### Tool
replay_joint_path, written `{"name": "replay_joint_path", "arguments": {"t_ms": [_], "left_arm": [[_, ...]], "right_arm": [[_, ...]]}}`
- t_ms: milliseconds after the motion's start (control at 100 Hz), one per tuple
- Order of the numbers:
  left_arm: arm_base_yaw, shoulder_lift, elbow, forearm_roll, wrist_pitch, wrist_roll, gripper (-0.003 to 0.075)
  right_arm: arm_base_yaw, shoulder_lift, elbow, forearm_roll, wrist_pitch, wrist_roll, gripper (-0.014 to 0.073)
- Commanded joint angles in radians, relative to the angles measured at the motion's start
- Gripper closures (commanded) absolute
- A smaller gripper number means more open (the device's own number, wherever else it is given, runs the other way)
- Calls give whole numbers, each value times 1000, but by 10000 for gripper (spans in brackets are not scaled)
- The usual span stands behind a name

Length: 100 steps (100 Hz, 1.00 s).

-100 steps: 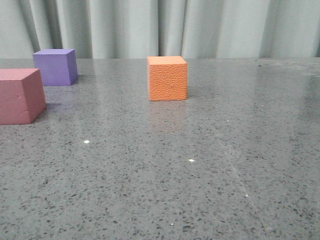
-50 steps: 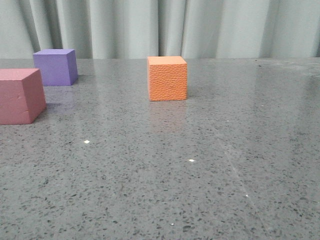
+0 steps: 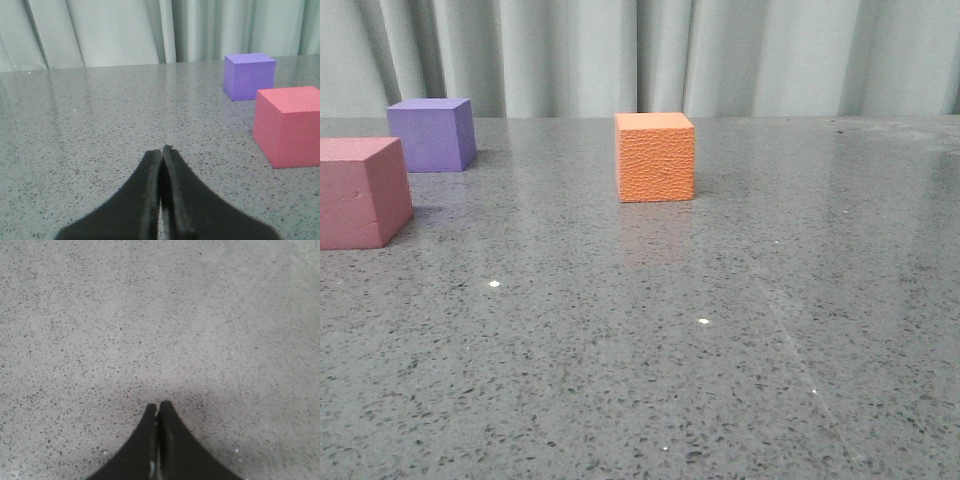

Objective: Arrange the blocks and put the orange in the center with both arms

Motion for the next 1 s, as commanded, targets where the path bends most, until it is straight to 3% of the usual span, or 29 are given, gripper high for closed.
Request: {"name": "replay_joint_path", "arguments": {"t_ms": [0,140,310,580,990], "left_arm": [[1,-32,55,-8,-77,-9,730],[1,-32,55,-8,-77,-9,730],[1,-32,55,-8,-77,-9,730],[1,-32,55,-8,-77,-9,730],[1,-32,55,-8,-77,-9,730]], "right_arm": [[-8,-37,25,-51,-144,-12,653],[-43,-198,181,-8,-366,-12,653],[-135,-435,367,112,-509,-31,653],[-258,-701,585,428,-684,-373,653],[-261,-785,767,496,-860,-377,653]]}}
